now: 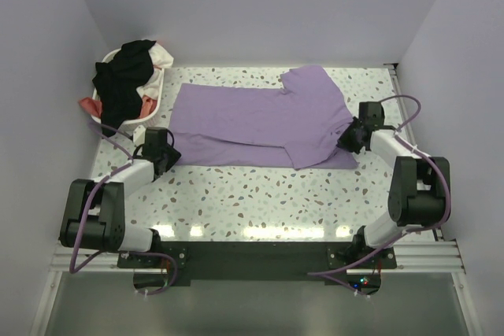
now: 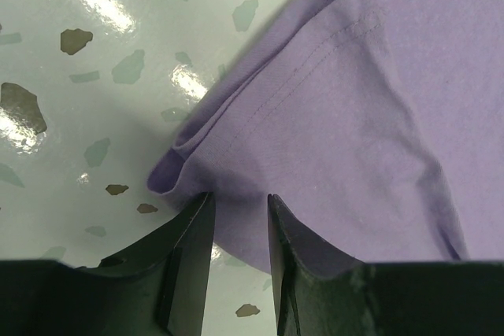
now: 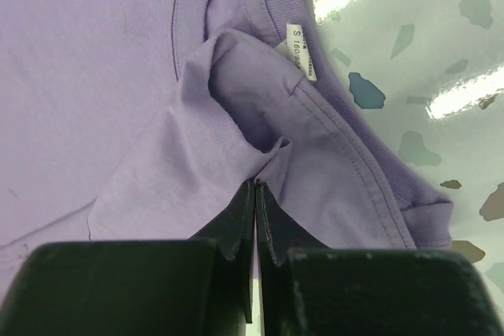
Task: Fold and stack the t-shirts
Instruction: Fold the tshirt
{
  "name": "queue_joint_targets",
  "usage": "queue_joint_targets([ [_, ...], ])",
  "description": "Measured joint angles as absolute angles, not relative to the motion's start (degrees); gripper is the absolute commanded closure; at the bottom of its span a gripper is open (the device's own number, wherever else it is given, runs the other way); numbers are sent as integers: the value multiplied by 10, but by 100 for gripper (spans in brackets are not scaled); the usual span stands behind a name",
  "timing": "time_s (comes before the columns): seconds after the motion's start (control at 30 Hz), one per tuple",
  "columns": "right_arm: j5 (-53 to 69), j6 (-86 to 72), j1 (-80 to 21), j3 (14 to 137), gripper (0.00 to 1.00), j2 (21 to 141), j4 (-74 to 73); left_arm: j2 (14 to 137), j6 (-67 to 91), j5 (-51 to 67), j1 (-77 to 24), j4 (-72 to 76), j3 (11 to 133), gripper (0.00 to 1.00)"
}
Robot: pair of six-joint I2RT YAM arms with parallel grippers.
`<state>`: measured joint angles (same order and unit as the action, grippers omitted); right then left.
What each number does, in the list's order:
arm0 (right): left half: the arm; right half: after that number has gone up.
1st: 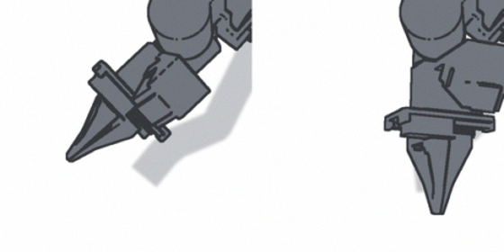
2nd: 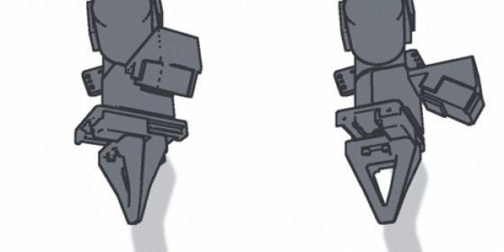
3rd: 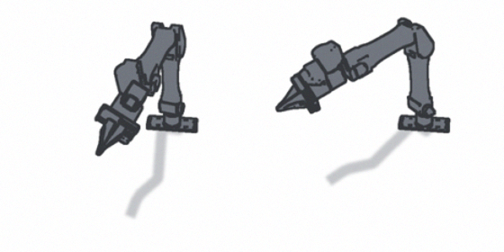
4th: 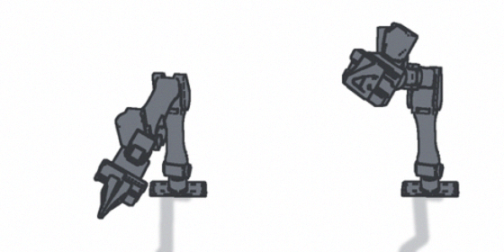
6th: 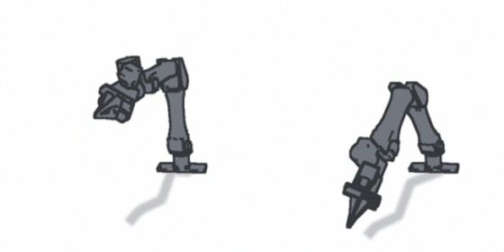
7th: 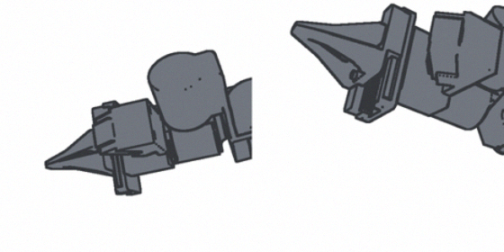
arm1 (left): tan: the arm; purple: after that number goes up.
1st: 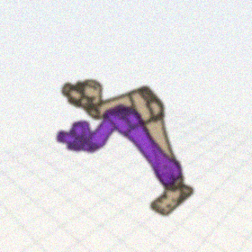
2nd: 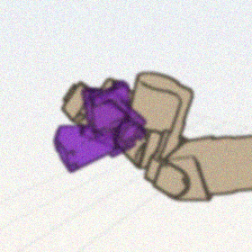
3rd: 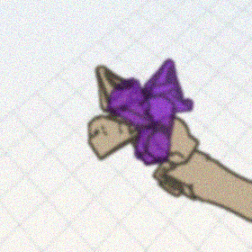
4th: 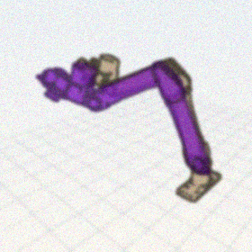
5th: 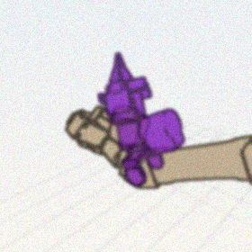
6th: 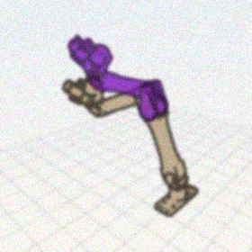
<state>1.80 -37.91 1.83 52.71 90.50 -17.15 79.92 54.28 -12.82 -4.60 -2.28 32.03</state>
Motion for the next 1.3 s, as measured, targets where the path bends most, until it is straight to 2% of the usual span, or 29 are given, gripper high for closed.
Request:
queue_joint_targets([
  [0.13,25,-380,12,546,100,923,-175,799,542,-128,-46,-23,321,62],
  [0.47,33,-399,-39,703,100,1029,-182,809,537,-128,-46,-24,328,63],
  [0.73,46,-434,-41,786,100,1105,-175,817,529,-128,-46,-26,336,63],
  [1.3,40,-511,-41,789,100,1123,-79,819,522,-128,-46,-32,343,63],
])
